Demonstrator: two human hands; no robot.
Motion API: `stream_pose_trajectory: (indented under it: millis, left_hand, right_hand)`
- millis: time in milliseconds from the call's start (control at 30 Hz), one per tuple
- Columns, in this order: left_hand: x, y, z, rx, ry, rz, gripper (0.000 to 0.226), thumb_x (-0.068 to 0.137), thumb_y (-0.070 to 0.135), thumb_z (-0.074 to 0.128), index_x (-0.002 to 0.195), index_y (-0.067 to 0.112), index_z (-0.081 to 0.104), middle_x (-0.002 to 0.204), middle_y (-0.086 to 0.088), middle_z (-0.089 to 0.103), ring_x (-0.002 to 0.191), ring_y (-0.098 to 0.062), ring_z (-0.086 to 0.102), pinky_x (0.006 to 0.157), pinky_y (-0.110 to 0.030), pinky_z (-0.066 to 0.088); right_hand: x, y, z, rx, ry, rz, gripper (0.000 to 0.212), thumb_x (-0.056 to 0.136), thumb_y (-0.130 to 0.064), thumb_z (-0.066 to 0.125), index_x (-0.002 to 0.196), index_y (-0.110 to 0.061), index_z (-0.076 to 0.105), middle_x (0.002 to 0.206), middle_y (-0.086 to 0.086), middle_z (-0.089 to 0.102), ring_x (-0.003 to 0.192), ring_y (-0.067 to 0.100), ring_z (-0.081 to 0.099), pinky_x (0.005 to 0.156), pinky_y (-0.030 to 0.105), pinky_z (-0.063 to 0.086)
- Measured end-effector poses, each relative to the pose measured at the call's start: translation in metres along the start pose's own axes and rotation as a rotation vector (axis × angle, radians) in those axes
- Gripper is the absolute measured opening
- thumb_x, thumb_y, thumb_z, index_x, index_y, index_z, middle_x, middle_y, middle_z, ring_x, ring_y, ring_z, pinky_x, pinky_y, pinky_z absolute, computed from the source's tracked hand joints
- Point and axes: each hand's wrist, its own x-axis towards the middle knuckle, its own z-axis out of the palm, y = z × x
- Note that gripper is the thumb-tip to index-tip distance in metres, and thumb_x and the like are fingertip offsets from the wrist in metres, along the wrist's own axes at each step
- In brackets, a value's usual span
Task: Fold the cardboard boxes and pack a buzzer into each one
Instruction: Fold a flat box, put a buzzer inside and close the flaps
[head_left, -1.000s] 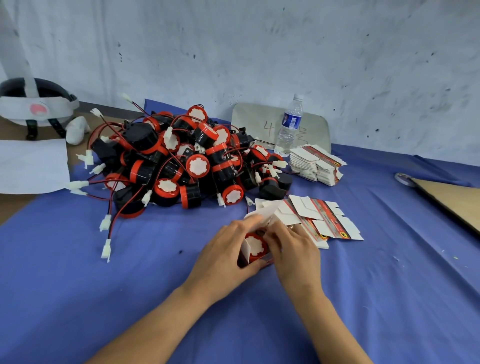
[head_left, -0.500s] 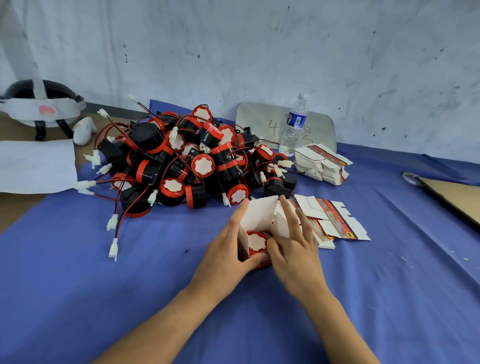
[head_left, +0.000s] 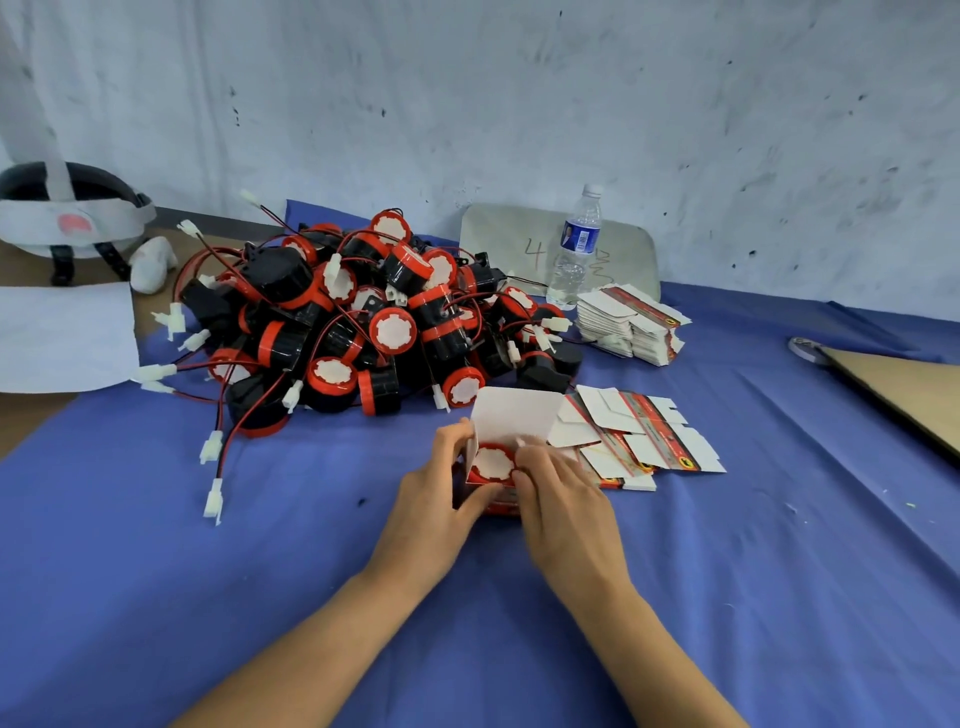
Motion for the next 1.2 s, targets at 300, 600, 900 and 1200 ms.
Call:
stream_pose_trajectory:
  millis: [300,600,900,1200]
  left_hand:
    - [0.000,-0.002,-0.001,0.055,0.057,0.062,0.044,0.088,0.017,0.069,0.130,0.017,0.053,0.134,0.015,0.048,0.117,0.004,0.047,0.092,0.002,0.032]
    - [0.001,0.001,0.001,0.246,0.066,0.261,0.027,0.090,0.001,0.062,0.114,0.012,0.067,0.118,0.003,0.061,0.114,-0.012,0.053,0.095,-0.020,0.044]
    - [-0.002,0.007,0.010,0.270,-0.124,0.285,0.035,0.090,0.025,0.065,0.125,0.024,0.061,0.133,0.008,0.050,0.123,-0.007,0.044,0.100,-0.024,0.043]
    - [0.002,0.008,0.006,0.083,-0.234,0.265,0.040,0.083,0.029,0.074,0.120,0.022,0.066,0.126,0.010,0.055,0.113,-0.006,0.052,0.095,-0.018,0.044]
  right_hand:
    - [0.007,0.021,0.006,0.646,0.052,0.396,0.032,0.096,-0.008,0.055,0.107,-0.038,0.048,0.091,-0.019,0.072,0.092,0.000,0.062,0.073,0.013,0.045]
    - [0.012,0.019,0.012,0.539,0.101,0.249,0.070,0.085,0.016,0.051,0.124,-0.043,0.047,0.127,-0.022,0.036,0.121,-0.006,0.032,0.103,0.027,0.038]
    - [0.006,0.018,0.005,0.616,0.189,0.124,0.031,0.086,-0.016,0.063,0.110,-0.036,0.058,0.109,-0.011,0.061,0.105,0.002,0.055,0.088,0.013,0.041]
    - [0.003,0.012,0.000,0.590,0.123,0.126,0.018,0.085,-0.025,0.071,0.094,-0.040,0.067,0.095,-0.021,0.069,0.094,0.004,0.064,0.076,0.012,0.046]
